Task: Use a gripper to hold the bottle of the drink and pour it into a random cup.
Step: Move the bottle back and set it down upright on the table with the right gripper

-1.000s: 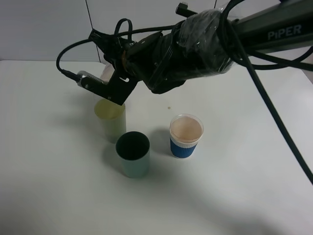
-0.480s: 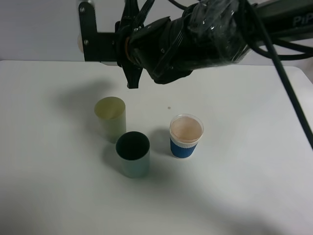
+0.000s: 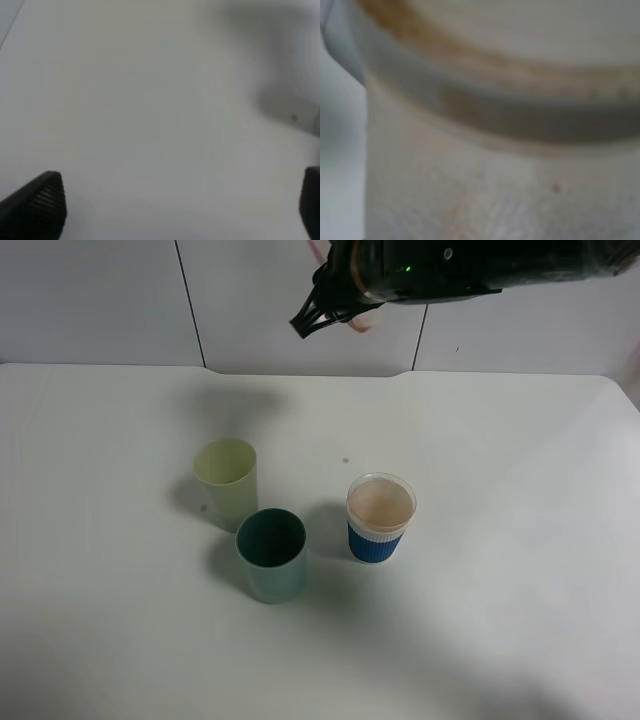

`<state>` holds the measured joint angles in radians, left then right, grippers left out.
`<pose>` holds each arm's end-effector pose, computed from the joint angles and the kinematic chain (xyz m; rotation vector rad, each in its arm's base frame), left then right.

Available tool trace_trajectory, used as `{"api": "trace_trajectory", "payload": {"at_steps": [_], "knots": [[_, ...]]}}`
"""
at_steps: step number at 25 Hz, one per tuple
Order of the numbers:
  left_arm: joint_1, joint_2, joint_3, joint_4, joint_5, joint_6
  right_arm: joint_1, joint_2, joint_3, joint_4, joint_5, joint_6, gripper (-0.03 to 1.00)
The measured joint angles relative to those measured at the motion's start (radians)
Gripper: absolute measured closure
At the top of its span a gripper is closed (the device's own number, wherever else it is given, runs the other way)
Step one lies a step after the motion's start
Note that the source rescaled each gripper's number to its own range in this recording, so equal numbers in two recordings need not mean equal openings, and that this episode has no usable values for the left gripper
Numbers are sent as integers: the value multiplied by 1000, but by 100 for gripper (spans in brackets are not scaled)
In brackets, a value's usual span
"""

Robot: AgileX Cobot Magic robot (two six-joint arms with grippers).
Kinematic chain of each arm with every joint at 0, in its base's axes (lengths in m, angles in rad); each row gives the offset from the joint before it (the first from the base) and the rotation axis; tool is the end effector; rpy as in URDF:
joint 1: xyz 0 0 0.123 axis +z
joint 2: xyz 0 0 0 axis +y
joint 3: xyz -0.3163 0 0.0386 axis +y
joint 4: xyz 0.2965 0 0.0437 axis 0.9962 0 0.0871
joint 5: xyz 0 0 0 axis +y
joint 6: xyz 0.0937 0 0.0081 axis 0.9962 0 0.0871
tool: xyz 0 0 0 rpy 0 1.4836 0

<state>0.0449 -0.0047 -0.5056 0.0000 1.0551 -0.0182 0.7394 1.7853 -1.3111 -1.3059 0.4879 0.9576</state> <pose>0.0052 0.0002 0.3014 -0.0640 2.0274 0.0168 0.3696 0.2794 0.2853 -0.7769 1.8882 -0.2275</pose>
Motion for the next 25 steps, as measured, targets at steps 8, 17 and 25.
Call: {"api": "trace_trajectory", "payload": {"at_steps": [8, 17, 25], "knots": [[0, 0, 0, 0, 0, 0, -141, -9, 0, 378, -146, -107, 96], [0, 0, 0, 0, 0, 0, -248, -10, 70, 472, -311, -204, 96], [0, 0, 0, 0, 0, 0, -335, -10, 223, 464, -529, -212, 96]]}}
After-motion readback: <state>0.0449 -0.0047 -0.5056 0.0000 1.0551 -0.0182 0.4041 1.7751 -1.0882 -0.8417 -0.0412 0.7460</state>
